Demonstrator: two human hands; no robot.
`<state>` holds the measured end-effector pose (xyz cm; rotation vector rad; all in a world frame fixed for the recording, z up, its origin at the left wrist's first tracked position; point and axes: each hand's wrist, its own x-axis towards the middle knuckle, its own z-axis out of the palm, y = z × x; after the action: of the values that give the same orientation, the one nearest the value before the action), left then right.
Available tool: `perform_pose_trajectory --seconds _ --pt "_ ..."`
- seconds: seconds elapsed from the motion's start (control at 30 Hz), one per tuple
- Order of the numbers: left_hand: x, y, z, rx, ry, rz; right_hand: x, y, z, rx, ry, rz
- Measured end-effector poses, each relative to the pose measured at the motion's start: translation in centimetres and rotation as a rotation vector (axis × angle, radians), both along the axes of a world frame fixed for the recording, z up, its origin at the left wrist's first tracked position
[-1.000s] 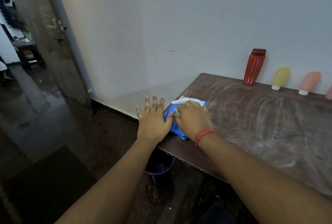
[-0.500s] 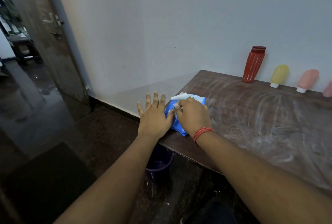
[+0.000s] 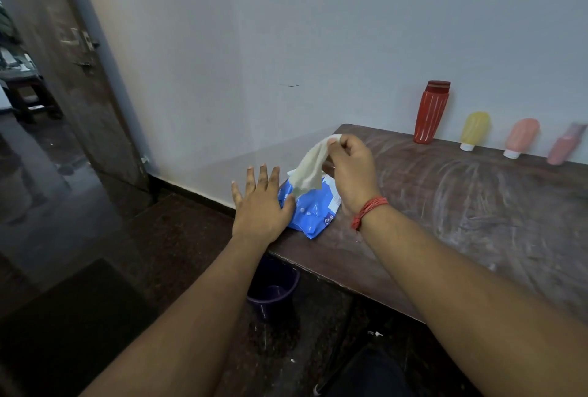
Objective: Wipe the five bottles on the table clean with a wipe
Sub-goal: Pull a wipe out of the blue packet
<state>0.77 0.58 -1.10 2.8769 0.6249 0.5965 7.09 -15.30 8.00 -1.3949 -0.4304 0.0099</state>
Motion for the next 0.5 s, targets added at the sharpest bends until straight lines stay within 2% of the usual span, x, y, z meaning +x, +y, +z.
perform_pose_trajectory --seconds 0.17,0.3,0.43,0.5 --pt "-0.3 -0.2 0.1 -0.002 -0.034 -0.014 1.3 -2.1 0.8 0.159 0.154 -0.101" --pt "-0.7 -0.7 0.7 0.083 -0.071 -0.054 2.1 -4.6 0.6 0.170 0.228 -0.183" --pt "0.2 -3.2 1.8 0.202 -0.203 -0.209 2.8 -7.7 0.1 0.170 0.240 -0.229" --pt "1.6 -5.6 2.8 0.201 -0.274 -0.296 3.2 -9.6 0.0 0.172 0.253 -0.231"
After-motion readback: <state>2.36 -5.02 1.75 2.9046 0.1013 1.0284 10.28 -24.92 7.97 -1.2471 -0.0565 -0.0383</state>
